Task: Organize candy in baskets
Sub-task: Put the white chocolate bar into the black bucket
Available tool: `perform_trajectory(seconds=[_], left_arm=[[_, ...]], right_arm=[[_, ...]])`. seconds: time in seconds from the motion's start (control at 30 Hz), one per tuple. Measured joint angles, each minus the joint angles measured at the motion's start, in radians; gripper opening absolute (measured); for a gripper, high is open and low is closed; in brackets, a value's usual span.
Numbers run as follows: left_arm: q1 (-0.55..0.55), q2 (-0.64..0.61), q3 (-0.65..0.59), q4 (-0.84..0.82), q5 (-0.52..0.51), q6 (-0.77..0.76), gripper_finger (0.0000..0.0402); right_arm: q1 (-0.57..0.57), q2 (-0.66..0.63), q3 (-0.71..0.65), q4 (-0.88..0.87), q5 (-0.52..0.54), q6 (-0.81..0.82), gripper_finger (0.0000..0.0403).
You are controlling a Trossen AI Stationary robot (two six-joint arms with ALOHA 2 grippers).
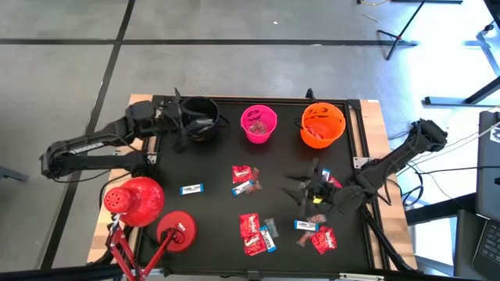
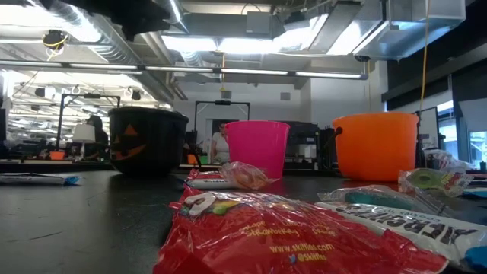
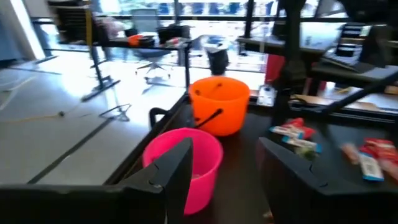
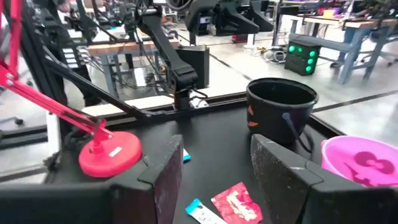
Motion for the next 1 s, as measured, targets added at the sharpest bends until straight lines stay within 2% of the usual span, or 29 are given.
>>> perform_trajectory(seconds=[0.17,0.37,0.5,0.6,0.8,1.0], left_arm=[[-0.003,0.029,0.0,-0.029,0.088,0.019,0.0167],[-0.086,0.059,-0.001,-0.255,0.117,0.003,0.0167],[-0.196,0.066,-0.001,-0.447,0.031,0.021,0.0167],[-0.284,0.084,-0.001,-0.536,0.013,-0.007,0.0167],[-0.458,0.185,-0.001,-0.578,-0.025,-0.023,0.0167],[-0.573,0.337,-0.002,-0.578,-0.079,-0.049,0.0167]], right_arm=[[0.002,0.0,0.0,-0.002,-0.002,0.003,0.0186],[0.001,0.004,0.0,-0.005,-0.004,0.005,0.0186],[0.001,0.005,0.0,-0.006,-0.001,0.005,0.0186],[0.001,0.005,0.0,-0.006,-0.001,0.0,0.0186],[0.001,0.022,0.0,-0.014,-0.005,0.019,0.0186],[0.001,0.048,0.0,-0.006,-0.026,0.031,0.0186]])
